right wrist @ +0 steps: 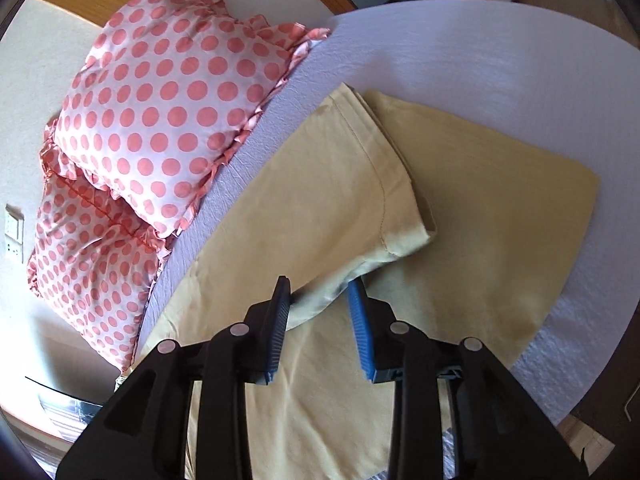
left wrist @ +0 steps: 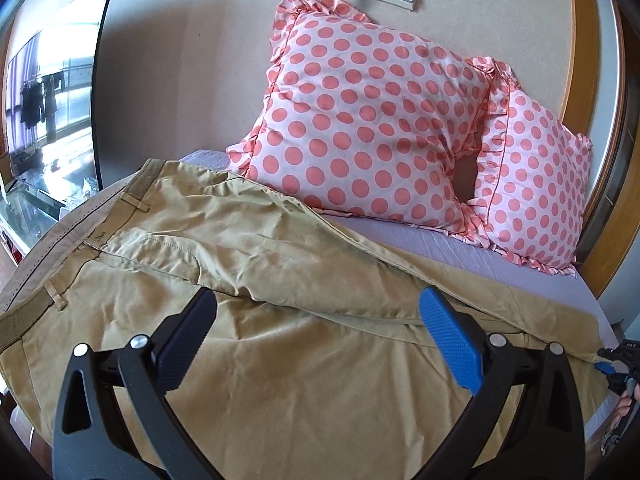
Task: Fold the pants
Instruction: 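Lift the hem with the right tool and fold it toward the waistband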
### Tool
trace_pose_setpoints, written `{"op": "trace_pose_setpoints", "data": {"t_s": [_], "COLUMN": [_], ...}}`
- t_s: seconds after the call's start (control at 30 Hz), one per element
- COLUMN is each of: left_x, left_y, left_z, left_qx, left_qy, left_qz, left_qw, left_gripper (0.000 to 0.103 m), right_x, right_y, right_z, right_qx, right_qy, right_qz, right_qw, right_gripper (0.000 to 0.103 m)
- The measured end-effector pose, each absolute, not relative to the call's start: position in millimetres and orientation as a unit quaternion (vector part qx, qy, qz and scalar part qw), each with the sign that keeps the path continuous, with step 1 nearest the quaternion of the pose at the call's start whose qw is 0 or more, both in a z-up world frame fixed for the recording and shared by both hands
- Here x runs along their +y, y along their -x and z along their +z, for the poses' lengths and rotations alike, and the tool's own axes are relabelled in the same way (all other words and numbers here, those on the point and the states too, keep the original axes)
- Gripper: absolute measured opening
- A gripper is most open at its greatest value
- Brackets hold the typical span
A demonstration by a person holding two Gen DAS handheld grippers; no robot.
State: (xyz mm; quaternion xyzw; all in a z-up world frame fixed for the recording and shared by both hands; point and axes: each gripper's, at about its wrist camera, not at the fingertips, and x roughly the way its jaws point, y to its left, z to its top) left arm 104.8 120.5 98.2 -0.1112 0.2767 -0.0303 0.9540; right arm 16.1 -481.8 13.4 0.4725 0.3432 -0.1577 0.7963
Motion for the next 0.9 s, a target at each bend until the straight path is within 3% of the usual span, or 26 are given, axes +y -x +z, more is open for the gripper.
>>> {"op": "trace_pose_setpoints", "data": {"t_s": [0.2,0.23,0.27,0.33,0.47,0.7,0.8,0.87,0.9], "left_x": [143.6,144.3,145.7,151.0,169.5,190.0,199.4,206.8,211.1], "left_y": [-138.6,-145.6,-153.1,-169.7,-212.6,-296.1,-323.5,-335.8,-337.7], "left_z": [98.4,99.2,100.3,101.4,96.2,67.2,55.0,48.0,45.2], "left_qx": [0.305,0.306,0.308,0.317,0.359,0.430,0.447,0.454,0.455], "left_qy": [0.135,0.126,0.117,0.111,0.147,0.196,0.216,0.229,0.246], "left_qz": [-0.014,-0.008,-0.001,-0.001,0.002,0.043,0.065,0.070,0.063], "left_qw": [0.943,0.944,0.944,0.942,0.922,0.880,0.866,0.858,0.854], "left_gripper": [0.101,0.101,0.101,0.101,0.101,0.092,0.076,0.038,0.025], "right_x": [-487.3,-488.6,-490.7,-498.9,-513.6,-513.1,-512.3,-511.6,-511.7], "right_y": [-14.7,-17.0,-18.5,-13.7,8.8,17.7,19.4,19.6,19.3], "right_z": [7.1,5.0,2.1,0.2,15.1,30.0,34.6,37.2,38.0], "right_qx": [0.314,0.305,0.296,0.268,0.190,0.173,0.172,0.170,0.170], "right_qy": [-0.490,-0.489,-0.491,-0.504,-0.521,-0.494,-0.484,-0.481,-0.481], "right_qz": [-0.153,-0.146,-0.137,-0.118,-0.086,-0.076,-0.070,-0.066,-0.064], "right_qw": [0.799,0.804,0.808,0.812,0.828,0.849,0.855,0.858,0.858], "right_gripper": [0.032,0.028,0.015,0.003,0.002,0.002,0.002,0.002,0.002]}}
